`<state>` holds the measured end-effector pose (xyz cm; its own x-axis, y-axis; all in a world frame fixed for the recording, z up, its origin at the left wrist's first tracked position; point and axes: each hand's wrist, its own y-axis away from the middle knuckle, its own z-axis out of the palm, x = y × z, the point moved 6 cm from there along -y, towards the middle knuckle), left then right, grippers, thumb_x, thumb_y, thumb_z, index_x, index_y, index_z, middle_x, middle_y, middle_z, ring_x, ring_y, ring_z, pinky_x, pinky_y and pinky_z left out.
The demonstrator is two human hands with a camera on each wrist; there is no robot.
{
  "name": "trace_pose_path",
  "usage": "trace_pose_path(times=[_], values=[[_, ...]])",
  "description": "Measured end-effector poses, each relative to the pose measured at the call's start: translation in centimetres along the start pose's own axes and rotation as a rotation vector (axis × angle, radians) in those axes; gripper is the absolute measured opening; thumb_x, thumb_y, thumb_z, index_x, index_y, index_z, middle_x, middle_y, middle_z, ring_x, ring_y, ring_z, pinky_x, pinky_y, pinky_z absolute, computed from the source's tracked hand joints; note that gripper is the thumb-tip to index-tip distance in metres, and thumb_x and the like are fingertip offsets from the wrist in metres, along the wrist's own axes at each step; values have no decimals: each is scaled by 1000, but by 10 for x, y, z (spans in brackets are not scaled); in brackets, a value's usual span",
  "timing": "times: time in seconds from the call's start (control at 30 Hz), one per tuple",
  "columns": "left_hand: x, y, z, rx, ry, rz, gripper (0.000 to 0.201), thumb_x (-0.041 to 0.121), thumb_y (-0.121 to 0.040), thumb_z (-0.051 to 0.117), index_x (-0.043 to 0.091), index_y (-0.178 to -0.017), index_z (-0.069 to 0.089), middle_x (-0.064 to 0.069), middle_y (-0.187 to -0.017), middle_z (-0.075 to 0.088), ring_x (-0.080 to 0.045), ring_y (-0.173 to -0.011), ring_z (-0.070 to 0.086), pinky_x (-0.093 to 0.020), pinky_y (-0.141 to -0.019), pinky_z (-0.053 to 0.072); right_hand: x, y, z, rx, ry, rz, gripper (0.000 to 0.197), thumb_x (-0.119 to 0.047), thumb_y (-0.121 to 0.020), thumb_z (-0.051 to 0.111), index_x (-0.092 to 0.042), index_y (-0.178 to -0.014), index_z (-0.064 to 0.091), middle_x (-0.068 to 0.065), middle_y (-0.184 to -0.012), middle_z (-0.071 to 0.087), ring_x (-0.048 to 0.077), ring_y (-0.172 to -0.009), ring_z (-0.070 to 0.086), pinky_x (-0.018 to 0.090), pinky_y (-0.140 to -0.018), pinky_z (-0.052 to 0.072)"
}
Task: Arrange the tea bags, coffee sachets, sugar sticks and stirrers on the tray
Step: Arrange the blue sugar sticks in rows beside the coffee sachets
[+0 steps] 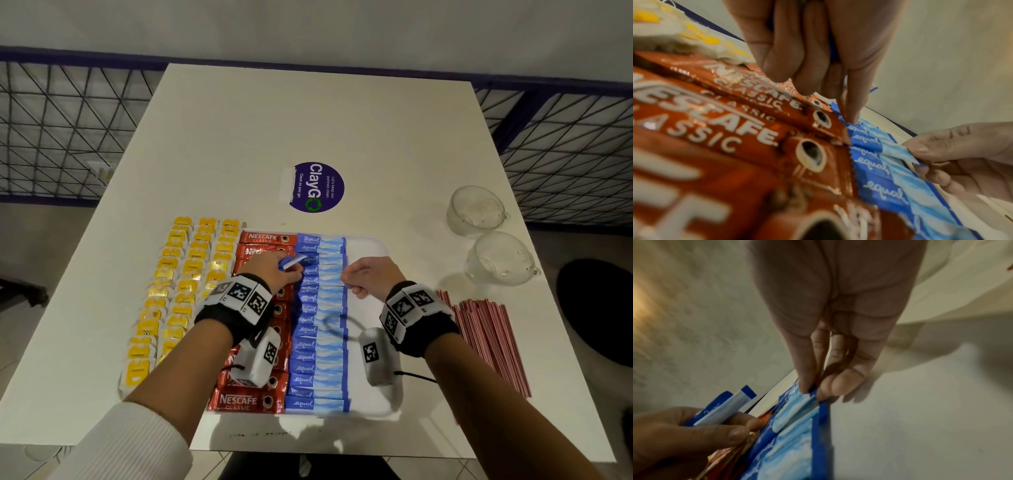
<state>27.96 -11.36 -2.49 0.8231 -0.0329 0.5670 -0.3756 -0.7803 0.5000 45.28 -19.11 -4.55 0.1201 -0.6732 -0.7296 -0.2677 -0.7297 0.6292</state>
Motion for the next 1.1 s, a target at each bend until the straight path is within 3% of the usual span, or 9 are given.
trace_pose_path(times=[0.33, 0.5, 0.57, 0.63, 0.73, 0.87, 0.93, 1.0, 1.1], values=[[2, -4, -2, 3, -67, 24, 20, 25, -90, 58, 17, -108, 63, 1, -87, 55, -15, -79, 49, -16, -54, 32, 0, -2, -3, 30, 77, 1, 13, -11, -82, 68, -12, -73, 59, 6, -67, 59, 15, -57, 49, 23, -61, 47], [2, -3, -3, 44, -35, 13, 16, 32, -90, 56, 16, -93, 58, 4, -71, 50, -20, -77, 51, -21, -56, 34, 0, -2, -3, 39, 91, -5, 12, -14, -81, 70, -10, -80, 59, 4, -66, 58, 15, -57, 50, 23, -62, 47], [4, -2, -4, 64, -19, 7, 23, 34, -91, 55, 13, -97, 59, 1, -73, 52, -22, -76, 50, -24, -56, 34, 1, -3, -3, 37, 83, 0, 14, -15, -80, 71, -9, -83, 59, 5, -67, 60, 15, -57, 51, 24, -64, 49], [6, -1, -6, 74, 5, 8, 30, 34, -91, 54, 11, -111, 58, -2, -83, 57, -21, -80, 50, -26, -61, 36, 1, -2, -4, 39, 56, -2, 12, -12, -81, 70, -9, -81, 58, 6, -68, 61, 15, -56, 52, 22, -61, 49], [16, 3, -4, 5, 31, 44, 20, 31, -93, 52, 13, -101, 56, -2, -82, 55, -21, -80, 51, -20, -58, 35, -6, 4, -9, 66, -4, -53, 10, -10, -83, 67, -6, -84, 58, 6, -68, 59, 15, -57, 51, 21, -57, 47], [38, 9, 8, -184, 47, 76, 37, 40, -94, 47, 11, -115, 58, -1, -98, 53, -17, -89, 48, -25, -69, 36, -28, 14, -4, -14, -51, -180, 23, -24, -82, 69, -14, -101, 60, 3, -75, 61, 16, -64, 56, 30, -70, 49], [44, 12, 15, -250, 65, 64, 35, 44, -93, 46, 12, -97, 60, -2, -81, 52, -15, -71, 47, -23, -61, 34, -39, 20, 0, -58, -10, -238, 19, -26, -82, 68, -21, -100, 61, -1, -79, 62, 13, -66, 58, 24, -67, 49], [47, 16, 18, -278, 168, 19, 35, 40, -91, 53, 14, -68, 48, 2, -54, 42, -11, -44, 34, -20, -44, 26, -48, 27, 2, -82, -18, -293, 5, -19, -83, 67, -18, -85, 62, 0, -73, 60, 7, -62, 56, 14, -56, 48], [50, 21, 17, -308, 326, -30, 39, 35, -88, 58, 15, -58, 42, 7, -41, 32, -7, -31, 22, -16, -35, 18, -50, 29, 0, -107, -27, -314, 12, -14, -85, 65, -11, -74, 59, 3, -63, 57, 2, -50, 52, 12, -52, 46]])
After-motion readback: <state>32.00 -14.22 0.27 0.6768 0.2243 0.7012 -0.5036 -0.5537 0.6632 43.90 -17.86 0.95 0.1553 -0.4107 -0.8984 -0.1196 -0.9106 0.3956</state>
